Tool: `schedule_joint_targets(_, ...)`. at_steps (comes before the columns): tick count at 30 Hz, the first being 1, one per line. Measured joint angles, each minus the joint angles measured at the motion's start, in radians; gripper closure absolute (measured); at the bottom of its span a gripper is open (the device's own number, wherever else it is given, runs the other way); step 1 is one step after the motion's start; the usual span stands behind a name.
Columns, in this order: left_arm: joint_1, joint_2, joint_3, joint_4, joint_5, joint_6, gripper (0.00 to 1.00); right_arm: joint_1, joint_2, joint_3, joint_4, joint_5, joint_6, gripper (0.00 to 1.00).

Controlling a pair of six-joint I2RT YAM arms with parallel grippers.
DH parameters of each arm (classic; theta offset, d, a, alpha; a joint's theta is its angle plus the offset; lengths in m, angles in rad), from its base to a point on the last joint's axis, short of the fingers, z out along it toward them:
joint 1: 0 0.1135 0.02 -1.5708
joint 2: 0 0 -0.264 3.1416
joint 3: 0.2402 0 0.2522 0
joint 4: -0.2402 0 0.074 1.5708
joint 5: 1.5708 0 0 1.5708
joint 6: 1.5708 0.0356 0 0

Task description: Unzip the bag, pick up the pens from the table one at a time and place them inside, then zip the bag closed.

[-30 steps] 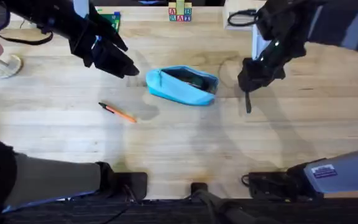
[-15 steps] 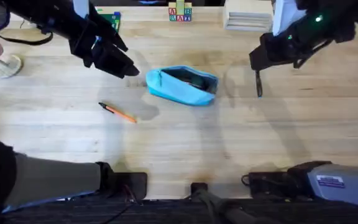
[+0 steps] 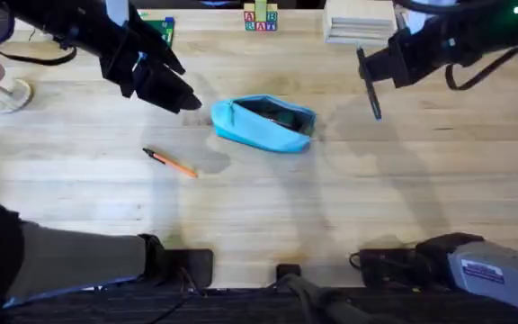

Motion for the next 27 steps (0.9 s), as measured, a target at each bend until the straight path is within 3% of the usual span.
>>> schedule_joint_targets(11,0.0,0.0,0.0,0.0,0.0,0.0,0.006,0.0,-0.004,0.002,0.098,-0.347,-0.183,0.968)
schedule_joint_targets(27,0.0,0.0,0.0,0.0,0.0,0.0,0.005,0.001,-0.004,0.003,0.122,-0.516,-0.286,0.968)
